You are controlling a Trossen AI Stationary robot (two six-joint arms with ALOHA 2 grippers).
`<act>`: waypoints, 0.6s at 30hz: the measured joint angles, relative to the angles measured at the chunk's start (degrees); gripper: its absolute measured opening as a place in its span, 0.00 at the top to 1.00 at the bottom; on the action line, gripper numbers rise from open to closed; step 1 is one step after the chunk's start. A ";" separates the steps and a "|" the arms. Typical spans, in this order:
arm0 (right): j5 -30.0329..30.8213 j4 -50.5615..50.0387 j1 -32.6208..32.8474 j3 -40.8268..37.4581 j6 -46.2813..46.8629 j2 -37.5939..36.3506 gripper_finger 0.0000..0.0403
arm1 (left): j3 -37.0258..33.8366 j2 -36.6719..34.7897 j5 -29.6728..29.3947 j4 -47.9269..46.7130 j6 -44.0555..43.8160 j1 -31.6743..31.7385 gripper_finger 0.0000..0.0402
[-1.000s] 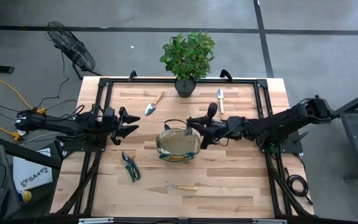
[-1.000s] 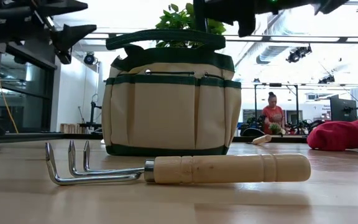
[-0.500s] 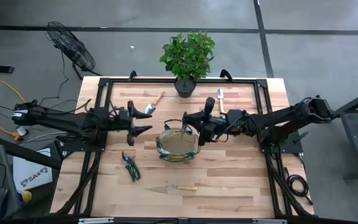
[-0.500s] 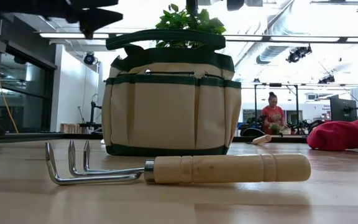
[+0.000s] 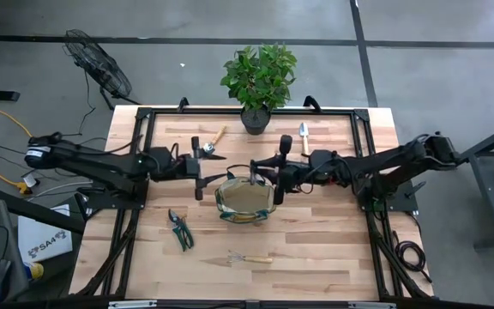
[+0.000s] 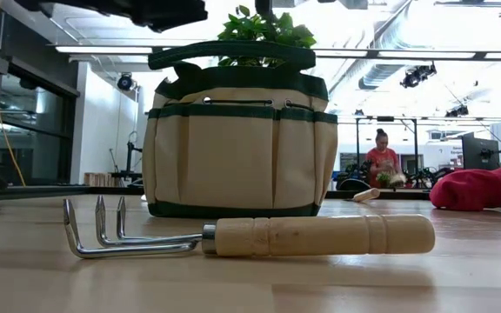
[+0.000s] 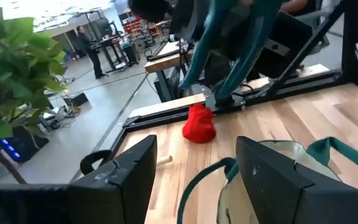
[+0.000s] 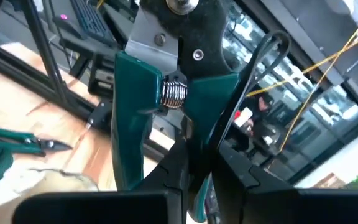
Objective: Pick & Place Garden tools in Gardening bag
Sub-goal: Put the right green shear scissors into the gardening bag
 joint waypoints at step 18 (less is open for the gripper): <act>18.47 2.11 -1.50 -0.02 54.65 4.81 0.91 | 2.38 4.36 1.97 0.25 4.90 -0.02 0.47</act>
